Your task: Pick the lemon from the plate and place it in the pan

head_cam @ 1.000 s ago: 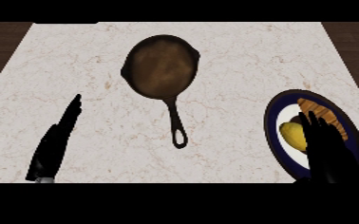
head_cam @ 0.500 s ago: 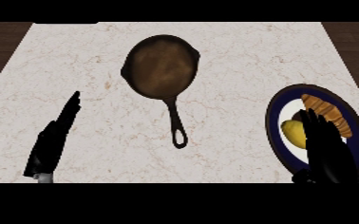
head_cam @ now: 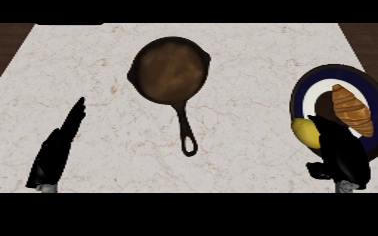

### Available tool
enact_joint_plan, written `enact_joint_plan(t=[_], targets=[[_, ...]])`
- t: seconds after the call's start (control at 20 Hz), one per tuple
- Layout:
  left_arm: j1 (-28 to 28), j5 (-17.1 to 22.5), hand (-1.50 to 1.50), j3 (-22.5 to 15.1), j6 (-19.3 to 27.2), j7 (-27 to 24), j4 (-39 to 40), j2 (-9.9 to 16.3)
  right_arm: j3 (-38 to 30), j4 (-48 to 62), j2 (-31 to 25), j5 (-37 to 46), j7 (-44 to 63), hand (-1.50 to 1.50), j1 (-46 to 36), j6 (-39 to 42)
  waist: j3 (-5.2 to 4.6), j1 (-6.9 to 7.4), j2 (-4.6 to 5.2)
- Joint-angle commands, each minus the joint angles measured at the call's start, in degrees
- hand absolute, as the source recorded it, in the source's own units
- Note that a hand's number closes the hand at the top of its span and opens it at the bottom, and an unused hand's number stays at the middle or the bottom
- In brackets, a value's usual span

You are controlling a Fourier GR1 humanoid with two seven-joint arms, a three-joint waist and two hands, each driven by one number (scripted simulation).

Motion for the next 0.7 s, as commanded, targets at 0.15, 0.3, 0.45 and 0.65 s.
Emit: enact_joint_plan(t=[0.15, 0.3, 0.45, 0.65], targets=[[-6.5, -0.8, 0.0, 2.0, -0.7, 1.6, 4.6, -0.5, -3.5, 5.4, -0.6, -4.8, -7.1, 1.5, -1.9, -3.5, 0.04, -0.19, 0.04], [0.3, -2.1, 0.0, 0.3, -1.2, -0.1, -0.6, -1.5, -1.2, 3.8, 1.9, -4.4, -5.4, 1.5, -1.0, -1.2, 0.04, -0.01, 0.0], [1.4, 0.6, 0.0, 3.6, -3.5, -1.4, -0.8, 0.7, -3.4, 8.7, 1.7, -5.8, -9.2, 1.5, -0.7, -7.0, 0.05, 0.05, 0.0], [-2.9, -0.3, 0.0, 0.7, -3.8, 0.4, -0.2, -0.7, -1.7, 17.3, -1.6, -8.2, -9.8, 1.5, -16.2, 11.0, 0.09, 2.36, 0.55]])
